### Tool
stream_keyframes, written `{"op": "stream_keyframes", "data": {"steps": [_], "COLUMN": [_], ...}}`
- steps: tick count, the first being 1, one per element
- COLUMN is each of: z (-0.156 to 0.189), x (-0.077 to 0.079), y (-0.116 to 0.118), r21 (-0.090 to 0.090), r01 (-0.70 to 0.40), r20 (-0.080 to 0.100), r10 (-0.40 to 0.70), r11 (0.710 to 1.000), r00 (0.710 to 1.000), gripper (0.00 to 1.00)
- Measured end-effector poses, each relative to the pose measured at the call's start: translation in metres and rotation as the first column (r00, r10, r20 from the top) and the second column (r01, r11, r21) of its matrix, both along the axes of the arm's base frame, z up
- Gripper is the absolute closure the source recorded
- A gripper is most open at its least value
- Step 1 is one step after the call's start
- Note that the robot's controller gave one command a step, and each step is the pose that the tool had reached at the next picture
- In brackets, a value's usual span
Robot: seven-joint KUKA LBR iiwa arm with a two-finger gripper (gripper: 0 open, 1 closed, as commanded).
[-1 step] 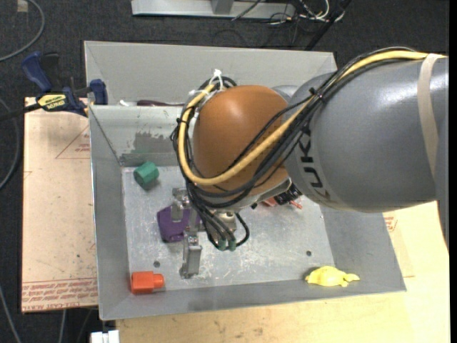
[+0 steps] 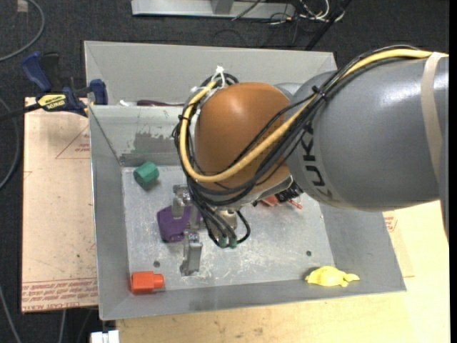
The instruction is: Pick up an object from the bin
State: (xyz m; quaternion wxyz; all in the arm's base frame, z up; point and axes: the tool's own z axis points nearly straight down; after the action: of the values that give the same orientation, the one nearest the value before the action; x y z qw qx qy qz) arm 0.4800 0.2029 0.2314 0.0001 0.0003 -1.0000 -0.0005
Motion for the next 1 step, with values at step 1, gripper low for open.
{"op": "stream_keyframes", "data": {"steps": [1], "z": [-0.0372], "x": [0.0073], "y": [0.005], "r21": [0.002], "r01": [-0.051], "r20": [0.006], "r10": [0.051], "r11": [0.999], "r00": [0.999], "gripper": [0.0]}}
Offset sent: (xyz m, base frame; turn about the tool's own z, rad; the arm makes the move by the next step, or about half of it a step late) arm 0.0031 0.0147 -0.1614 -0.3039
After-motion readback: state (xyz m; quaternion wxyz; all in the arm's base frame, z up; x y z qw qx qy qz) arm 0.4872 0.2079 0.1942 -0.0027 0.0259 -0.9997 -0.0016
